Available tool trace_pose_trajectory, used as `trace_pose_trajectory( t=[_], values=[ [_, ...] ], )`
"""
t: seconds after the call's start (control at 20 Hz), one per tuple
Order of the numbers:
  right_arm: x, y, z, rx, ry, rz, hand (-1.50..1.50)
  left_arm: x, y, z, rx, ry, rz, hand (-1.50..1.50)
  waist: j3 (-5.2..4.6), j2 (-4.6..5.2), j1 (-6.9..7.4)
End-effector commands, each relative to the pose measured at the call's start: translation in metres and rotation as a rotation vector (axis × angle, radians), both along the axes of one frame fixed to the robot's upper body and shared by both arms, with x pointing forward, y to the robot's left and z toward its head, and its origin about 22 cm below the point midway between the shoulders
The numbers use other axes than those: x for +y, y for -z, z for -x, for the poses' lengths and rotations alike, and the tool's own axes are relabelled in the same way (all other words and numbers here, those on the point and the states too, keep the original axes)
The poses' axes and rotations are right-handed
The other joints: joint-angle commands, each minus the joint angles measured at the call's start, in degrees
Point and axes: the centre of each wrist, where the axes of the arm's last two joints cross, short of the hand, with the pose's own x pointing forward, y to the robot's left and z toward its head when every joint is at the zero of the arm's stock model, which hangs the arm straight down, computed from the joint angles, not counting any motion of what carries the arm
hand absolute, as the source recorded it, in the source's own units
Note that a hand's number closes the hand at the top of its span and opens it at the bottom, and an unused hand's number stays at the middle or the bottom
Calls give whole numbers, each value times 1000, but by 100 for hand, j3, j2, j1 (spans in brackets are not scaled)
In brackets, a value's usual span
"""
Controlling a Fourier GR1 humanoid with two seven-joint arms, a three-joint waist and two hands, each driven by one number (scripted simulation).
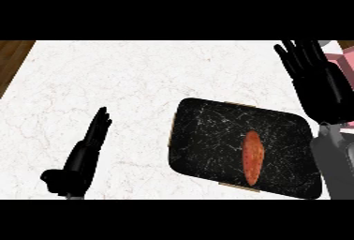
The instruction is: Pick the sweet potato from the tray and place it in the cardboard box
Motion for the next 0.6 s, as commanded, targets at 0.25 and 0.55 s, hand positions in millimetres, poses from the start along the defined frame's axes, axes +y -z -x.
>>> trace_pose_trajectory(
  t=[0.25, 0.55],
  values=[
    [-147, 64, 70, 199, 758, 27, 150, 50, -31, -18, -39, -263, 57, 0, -45, -169, -572],
    [-145, 140, 144, 268, 871, 491, -150, 50, -41, -38, 17, -215, 103, 0, -63, -128, -301]
  ],
)
